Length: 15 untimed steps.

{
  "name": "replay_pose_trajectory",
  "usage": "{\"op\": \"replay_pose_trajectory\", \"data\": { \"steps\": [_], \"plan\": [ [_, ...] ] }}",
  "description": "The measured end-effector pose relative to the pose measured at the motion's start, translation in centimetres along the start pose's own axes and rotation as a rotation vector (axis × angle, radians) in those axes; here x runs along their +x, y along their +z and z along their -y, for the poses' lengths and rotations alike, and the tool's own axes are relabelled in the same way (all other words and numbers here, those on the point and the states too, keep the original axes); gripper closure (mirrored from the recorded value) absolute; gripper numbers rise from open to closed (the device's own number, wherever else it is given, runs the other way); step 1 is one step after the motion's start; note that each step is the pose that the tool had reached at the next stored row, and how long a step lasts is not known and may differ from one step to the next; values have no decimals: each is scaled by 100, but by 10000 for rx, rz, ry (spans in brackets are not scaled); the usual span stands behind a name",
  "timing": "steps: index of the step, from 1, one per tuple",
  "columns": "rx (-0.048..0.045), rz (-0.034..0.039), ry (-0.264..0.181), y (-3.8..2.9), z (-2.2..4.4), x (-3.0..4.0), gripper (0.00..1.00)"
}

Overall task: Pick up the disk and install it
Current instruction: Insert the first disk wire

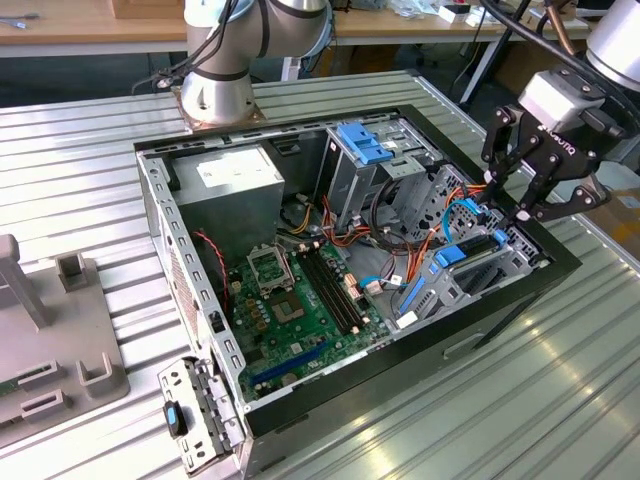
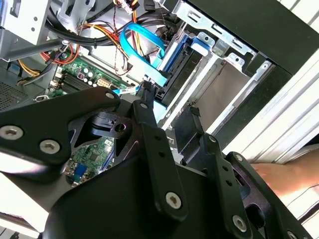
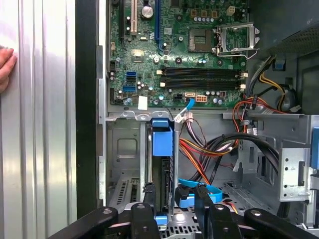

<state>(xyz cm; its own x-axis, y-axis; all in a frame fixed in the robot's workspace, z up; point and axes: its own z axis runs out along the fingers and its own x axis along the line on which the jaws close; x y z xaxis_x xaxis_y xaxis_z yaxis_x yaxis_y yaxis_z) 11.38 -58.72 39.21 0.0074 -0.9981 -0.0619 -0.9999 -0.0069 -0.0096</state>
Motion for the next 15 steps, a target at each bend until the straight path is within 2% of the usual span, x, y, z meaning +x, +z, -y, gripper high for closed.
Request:
{"op": "replay_pose_trajectory", "data": {
  "steps": [10,13,15],
  "plan": [
    [-6,0,-102,7,133,-92,56],
    [-13,1,-212,8,213,-104,56],
    [-21,2,-345,9,312,-110,56]
  ]
}}
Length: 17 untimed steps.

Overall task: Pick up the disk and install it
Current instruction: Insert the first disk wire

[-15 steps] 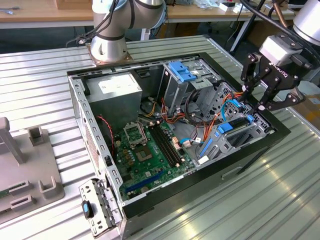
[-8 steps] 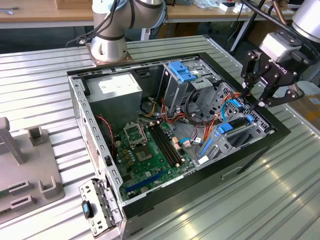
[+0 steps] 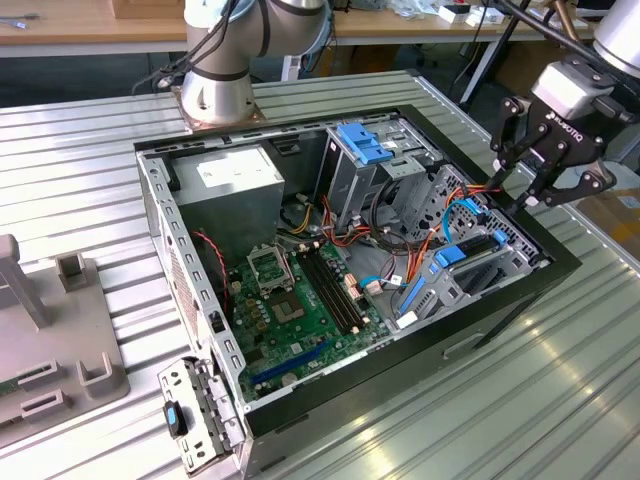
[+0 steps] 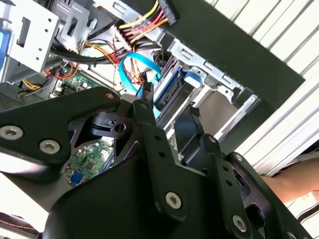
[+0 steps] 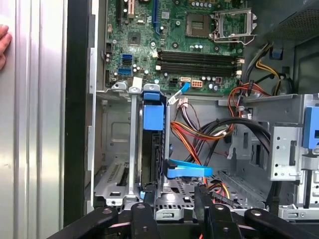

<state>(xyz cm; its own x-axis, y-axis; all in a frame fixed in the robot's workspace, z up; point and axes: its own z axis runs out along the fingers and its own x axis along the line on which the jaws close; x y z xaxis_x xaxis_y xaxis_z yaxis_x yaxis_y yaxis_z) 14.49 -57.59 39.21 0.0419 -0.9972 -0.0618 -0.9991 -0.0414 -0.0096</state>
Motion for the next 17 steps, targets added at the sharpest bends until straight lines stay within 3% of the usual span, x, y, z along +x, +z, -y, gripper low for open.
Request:
{"op": "replay_pose_trajectory", "data": {
  "steps": [2,7,10,17],
  "plan": [
    [-17,4,-278,2,81,-2,56],
    [-70,10,-1124,7,88,-1,56],
    [-128,22,-2085,18,103,1,56],
    [-181,29,-2925,36,164,-26,56]
  ]
}}
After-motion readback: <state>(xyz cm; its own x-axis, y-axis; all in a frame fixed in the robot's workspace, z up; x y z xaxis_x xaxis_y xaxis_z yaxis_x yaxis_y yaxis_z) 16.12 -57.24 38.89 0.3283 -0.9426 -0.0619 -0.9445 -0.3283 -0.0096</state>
